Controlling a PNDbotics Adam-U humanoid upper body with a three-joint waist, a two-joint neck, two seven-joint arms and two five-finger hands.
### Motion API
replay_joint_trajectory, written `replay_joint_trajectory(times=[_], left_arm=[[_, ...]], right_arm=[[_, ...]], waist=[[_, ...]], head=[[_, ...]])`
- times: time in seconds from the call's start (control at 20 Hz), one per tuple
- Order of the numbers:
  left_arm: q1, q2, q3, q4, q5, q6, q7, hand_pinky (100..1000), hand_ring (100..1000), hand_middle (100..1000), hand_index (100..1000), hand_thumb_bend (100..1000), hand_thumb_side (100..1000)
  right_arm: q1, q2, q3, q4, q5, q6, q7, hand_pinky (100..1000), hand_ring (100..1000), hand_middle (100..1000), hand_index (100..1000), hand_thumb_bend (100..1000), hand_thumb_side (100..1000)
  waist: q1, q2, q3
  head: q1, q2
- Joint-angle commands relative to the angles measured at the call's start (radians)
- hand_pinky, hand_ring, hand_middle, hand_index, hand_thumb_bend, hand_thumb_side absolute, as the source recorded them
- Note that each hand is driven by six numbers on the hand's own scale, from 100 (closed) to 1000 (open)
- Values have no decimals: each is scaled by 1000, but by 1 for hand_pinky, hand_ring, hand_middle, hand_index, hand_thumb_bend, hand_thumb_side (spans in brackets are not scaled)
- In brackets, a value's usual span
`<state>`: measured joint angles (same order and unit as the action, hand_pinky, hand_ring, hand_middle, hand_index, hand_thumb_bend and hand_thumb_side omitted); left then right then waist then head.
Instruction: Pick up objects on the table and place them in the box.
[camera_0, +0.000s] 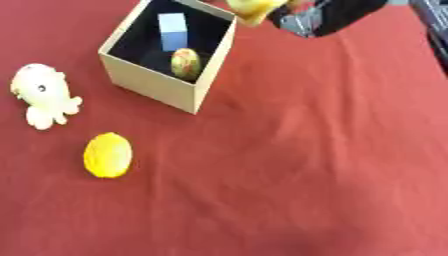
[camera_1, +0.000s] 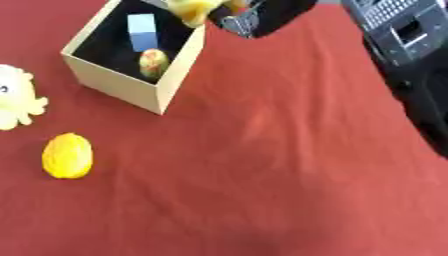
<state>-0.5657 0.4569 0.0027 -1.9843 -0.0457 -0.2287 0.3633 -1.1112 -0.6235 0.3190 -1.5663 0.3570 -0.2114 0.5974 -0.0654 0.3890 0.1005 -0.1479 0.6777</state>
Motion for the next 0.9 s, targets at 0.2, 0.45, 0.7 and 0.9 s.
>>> replay_joint_trajectory(times=[0.2,0.45,0.7,0.9], left_arm=[[-32,18,-6,-16,7,-7,-11,769,775,812,884,302,708],[-40,16,-9,-16,11,-9,-16,769,775,813,884,297,711],[-46,13,-12,-16,13,-10,-20,768,775,813,884,300,711],[-45,13,-12,-16,14,-8,-20,768,776,813,885,298,713]], right_arm=[[-89,119,-3,220,131,-62,-3,776,781,531,664,100,100],[-123,199,-11,374,240,-118,-39,778,787,540,672,100,100],[-130,242,-27,454,320,-156,-82,796,831,594,719,100,110],[-131,244,-30,462,356,-176,-96,844,935,758,844,206,314]], waist=[[2,-26,12],[0,-22,23],[-4,-16,34],[-7,-15,35]], head=[[-27,4],[-38,3],[-47,0],[-45,1]])
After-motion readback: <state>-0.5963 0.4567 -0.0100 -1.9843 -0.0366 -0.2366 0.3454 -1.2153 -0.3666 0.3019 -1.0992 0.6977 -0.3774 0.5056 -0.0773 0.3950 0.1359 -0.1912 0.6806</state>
